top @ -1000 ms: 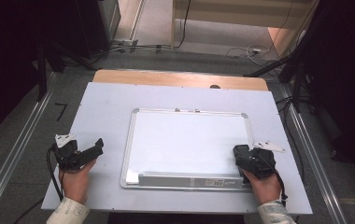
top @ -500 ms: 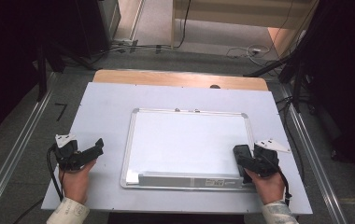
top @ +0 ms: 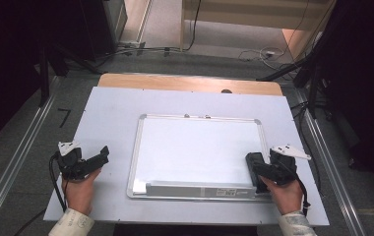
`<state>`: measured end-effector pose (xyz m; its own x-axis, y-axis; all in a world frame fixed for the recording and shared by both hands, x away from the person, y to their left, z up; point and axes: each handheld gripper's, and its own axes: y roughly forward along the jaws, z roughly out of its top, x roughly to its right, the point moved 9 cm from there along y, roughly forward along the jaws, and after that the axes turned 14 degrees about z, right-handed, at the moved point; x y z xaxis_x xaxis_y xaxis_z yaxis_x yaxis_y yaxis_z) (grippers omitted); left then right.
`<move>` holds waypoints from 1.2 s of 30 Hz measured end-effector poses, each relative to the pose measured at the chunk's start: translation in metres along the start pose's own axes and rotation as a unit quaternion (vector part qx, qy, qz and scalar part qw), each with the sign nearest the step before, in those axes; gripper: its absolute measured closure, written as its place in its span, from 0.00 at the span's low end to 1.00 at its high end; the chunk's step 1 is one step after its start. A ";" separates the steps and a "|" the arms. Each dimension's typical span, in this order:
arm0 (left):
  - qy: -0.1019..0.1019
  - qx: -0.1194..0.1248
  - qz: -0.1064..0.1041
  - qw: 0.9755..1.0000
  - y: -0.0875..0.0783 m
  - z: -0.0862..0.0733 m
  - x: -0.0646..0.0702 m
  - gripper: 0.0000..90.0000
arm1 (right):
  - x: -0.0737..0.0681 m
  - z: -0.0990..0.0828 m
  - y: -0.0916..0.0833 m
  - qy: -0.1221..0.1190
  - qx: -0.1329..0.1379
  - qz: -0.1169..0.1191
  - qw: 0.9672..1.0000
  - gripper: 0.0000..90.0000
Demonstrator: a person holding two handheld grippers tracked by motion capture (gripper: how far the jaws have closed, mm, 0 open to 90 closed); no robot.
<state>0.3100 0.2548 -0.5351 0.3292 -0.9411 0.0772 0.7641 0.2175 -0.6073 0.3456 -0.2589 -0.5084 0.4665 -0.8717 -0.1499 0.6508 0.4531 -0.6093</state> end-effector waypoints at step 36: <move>-0.001 0.000 0.001 1.000 0.000 0.000 0.000 0.07 | 0.011 -0.001 -0.012 0.017 0.010 0.012 1.000 0.24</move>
<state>0.3098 0.2549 -0.5353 0.3309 -0.9405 0.0771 0.7631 0.2186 -0.6082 0.3424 -0.2738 -0.5033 0.4620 -0.8660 -0.1913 0.6509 0.4776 -0.5901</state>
